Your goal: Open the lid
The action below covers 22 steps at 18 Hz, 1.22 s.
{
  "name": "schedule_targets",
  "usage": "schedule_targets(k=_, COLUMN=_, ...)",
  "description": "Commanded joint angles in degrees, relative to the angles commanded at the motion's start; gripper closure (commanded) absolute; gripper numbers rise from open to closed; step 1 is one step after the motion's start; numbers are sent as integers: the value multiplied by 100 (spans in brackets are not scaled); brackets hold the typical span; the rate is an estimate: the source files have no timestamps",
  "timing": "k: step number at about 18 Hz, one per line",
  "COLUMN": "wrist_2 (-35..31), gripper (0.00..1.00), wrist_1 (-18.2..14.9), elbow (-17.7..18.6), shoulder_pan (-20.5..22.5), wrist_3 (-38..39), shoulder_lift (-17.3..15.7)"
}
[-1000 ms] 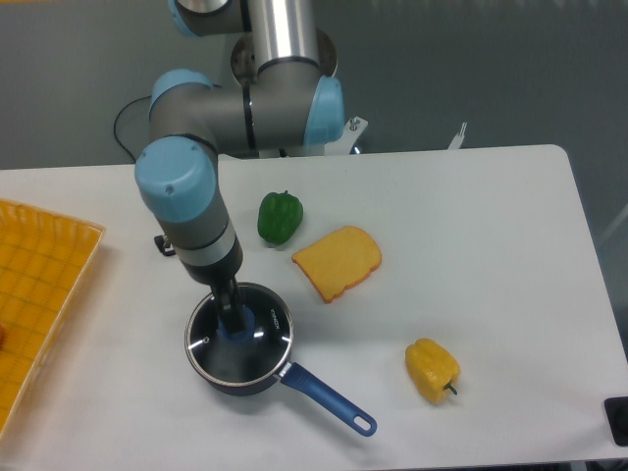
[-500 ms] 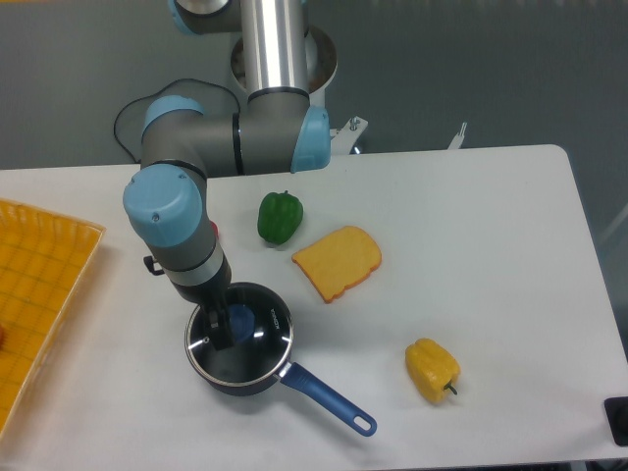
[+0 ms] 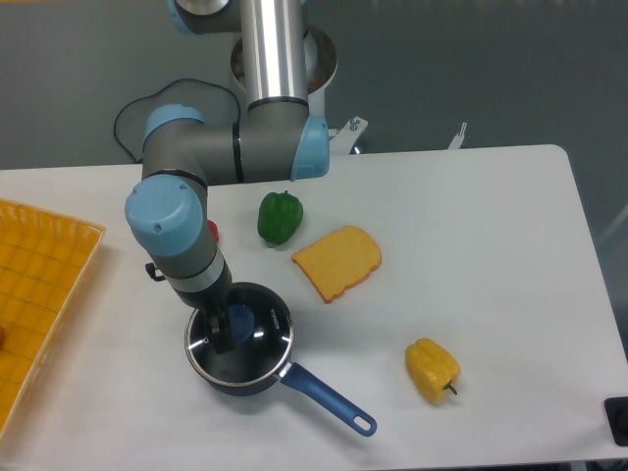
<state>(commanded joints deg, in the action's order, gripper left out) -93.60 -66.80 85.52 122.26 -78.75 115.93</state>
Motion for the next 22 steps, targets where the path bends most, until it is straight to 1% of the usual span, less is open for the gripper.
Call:
schedule_targets(k=5, wrist_2=0, gripper=0, wrist_1=-9, elbow=9, shoulder_pan=26, wrist_3=0, shoulder_lift=26)
schedule_targets(k=6, wrist_2=0, gripper=3, wrist_1=-9, elbow=9, shoulder_pan=44, wrist_3=0, shoulder_lift=44)
schedule_targets(k=7, wrist_2=0, gripper=3, wrist_1=0, elbow=9, shoulder_pan=44, wrist_3=0, shoulder_lift=53)
schedule_targets(k=17, wrist_2=26, gripper=3, wrist_1=0, elbow=-18, shoulder_pan=97, wrist_3=149, shoulder_lift=123)
schedule_targets(k=18, wrist_2=26, gripper=6, wrist_1=0, elbow=-26, shoulder_pan=97, wrist_3=158, shoulder_lift=123)
schedule_targets(k=19, wrist_2=18, gripper=12, wrist_1=0, elbow=-26, shoulder_pan=97, wrist_3=158, shoulder_lift=123)
schedule_targets(k=21, wrist_2=0, gripper=15, wrist_1=0, elbow=-26, shoulder_pan=97, wrist_3=167, shoulder_lift=123)
schedule_targets(k=22, wrist_2=-9, gripper=27, wrist_1=0, elbow=-26, shoulder_pan=105, wrist_3=167, shoulder_lift=123)
